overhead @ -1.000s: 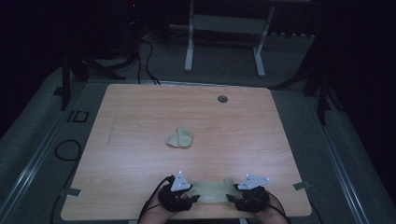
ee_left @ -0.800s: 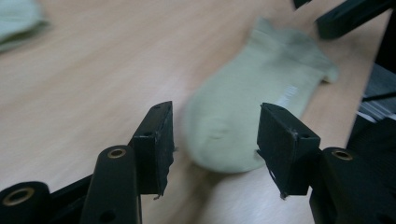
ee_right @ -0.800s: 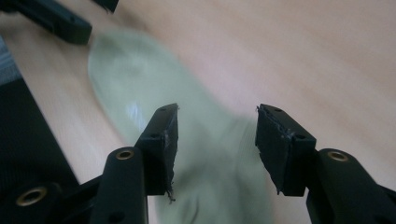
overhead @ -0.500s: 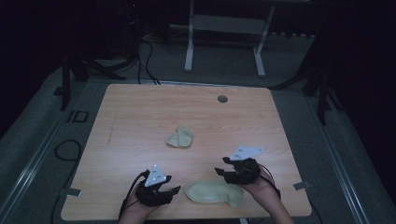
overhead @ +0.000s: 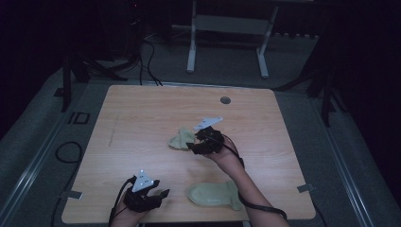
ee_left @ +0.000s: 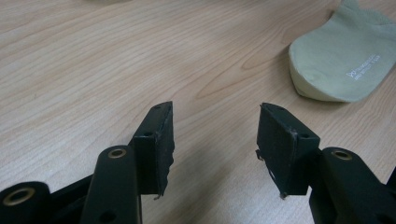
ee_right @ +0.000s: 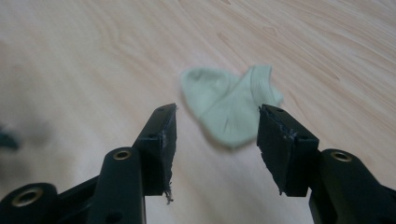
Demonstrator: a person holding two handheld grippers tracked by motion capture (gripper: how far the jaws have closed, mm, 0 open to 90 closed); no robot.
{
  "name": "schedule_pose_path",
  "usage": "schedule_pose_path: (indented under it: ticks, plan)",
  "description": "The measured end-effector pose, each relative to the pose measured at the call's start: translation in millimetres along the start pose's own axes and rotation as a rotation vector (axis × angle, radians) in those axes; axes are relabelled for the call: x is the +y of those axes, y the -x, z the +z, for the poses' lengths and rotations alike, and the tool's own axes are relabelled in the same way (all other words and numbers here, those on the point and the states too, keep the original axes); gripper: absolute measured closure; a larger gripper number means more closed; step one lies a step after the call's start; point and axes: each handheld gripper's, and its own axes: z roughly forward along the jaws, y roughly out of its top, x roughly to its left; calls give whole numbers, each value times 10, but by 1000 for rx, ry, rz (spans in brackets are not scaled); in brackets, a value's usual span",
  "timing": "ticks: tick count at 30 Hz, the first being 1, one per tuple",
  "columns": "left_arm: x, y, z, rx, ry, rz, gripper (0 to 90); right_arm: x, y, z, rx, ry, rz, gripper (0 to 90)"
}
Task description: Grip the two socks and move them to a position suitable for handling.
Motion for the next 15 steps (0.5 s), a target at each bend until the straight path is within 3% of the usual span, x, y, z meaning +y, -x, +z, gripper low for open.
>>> schedule_pose_path:
  ticks: [6, 9, 15]
  plan:
    - [-23, -10, -16, -6, 11, -10, 463, 108, 83, 515, -55, -59, 19, 452]
    - [-43, -29, -13, -4, 6, -17, 463, 125, 125, 703, -105, -88, 24, 437]
    - [-52, -57, -25, -6, 12, -32, 463, 101, 96, 986, -136, -154, 15, 376]
